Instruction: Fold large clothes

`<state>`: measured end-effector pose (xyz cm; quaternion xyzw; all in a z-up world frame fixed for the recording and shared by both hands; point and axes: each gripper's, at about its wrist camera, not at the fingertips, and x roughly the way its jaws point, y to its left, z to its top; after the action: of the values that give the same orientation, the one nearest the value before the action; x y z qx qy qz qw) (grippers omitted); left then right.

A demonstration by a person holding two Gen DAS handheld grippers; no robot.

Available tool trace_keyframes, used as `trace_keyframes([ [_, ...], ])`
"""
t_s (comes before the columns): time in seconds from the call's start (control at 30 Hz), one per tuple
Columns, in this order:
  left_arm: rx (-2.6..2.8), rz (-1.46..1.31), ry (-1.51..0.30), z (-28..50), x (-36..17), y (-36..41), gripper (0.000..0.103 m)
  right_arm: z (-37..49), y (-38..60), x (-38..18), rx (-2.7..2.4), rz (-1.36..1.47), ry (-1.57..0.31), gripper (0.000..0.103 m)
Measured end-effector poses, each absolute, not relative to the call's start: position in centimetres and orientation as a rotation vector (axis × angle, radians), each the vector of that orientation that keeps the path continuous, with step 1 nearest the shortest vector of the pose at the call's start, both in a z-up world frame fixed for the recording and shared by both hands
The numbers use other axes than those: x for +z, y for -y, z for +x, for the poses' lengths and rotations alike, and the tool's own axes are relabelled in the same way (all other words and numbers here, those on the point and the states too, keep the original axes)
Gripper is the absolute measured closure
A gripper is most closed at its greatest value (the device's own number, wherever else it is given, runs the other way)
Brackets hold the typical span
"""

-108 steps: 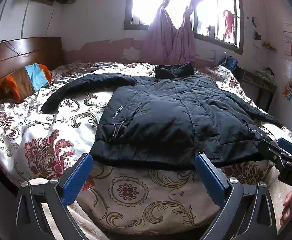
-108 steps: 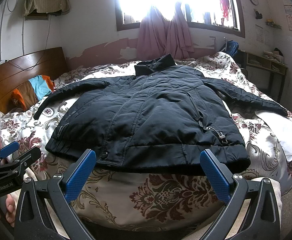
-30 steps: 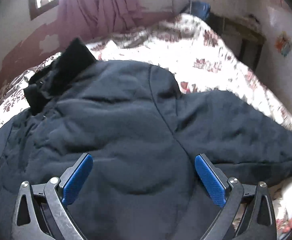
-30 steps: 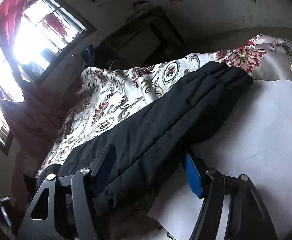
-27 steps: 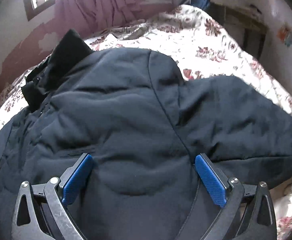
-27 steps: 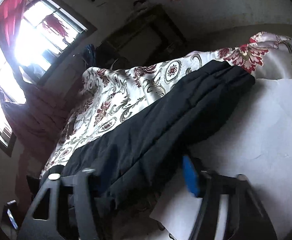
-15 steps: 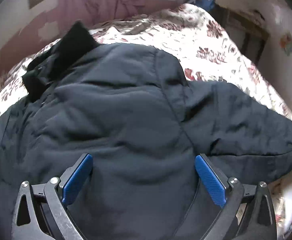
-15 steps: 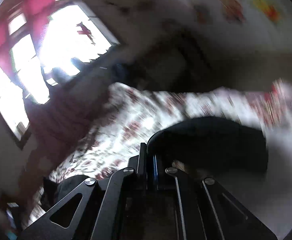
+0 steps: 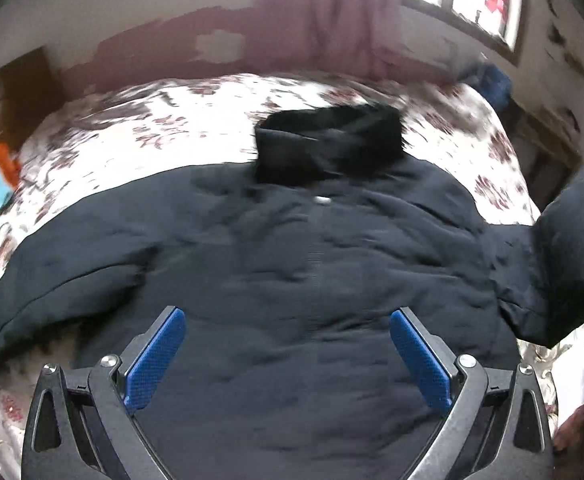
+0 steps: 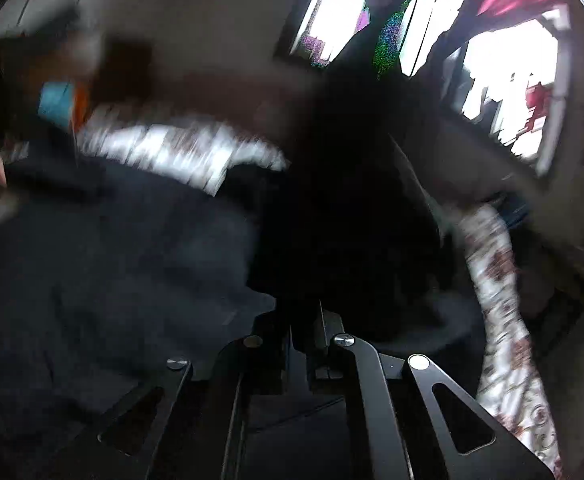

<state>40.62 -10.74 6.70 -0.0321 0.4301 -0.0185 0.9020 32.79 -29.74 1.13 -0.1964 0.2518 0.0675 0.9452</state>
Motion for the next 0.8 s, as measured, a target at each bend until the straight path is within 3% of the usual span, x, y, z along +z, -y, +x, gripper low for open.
trace_keyframes([
  [0.1, -0.025, -0.140, -0.903, 39.8, 5.6, 6.7, 0.000, 34.3, 29.4, -2.5, 0.233, -0.331, -0.717, 0.077],
  [0.27, -0.087, -0.205, -0.942, 39.0, 2.5, 5.3, 0.000, 32.2, 32.2, -0.8, 0.317, -0.124, -0.610, 0.042],
  [0.4, -0.214, -0.252, -0.978, 39.8, 0.1, 7.8, 0.000, 29.6, 36.2, -0.4, 0.198, -0.071, -0.472, 0.039],
  [0.47, -0.245, -0.274, -0.990, 40.4, -0.7, 8.9, 0.000, 29.1, 38.5, 0.0, 0.076, -0.013, -0.405, 0.030],
  [0.67, -0.217, -0.389, -1.091, 43.4, -3.7, 12.4, 0.001, 29.6, 45.1, 0.4, -0.193, 0.148, -0.364, 0.029],
  [0.73, -0.174, -0.408, -1.110, 43.9, -4.6, 13.1, 0.015, 30.1, 47.2, 0.6, -0.231, 0.203, -0.362, 0.029],
  [0.8, -0.165, -0.408, -1.109, 44.1, -4.9, 13.9, 0.048, 30.4, 48.6, 0.5, -0.262, 0.226, -0.360, 0.029],
])
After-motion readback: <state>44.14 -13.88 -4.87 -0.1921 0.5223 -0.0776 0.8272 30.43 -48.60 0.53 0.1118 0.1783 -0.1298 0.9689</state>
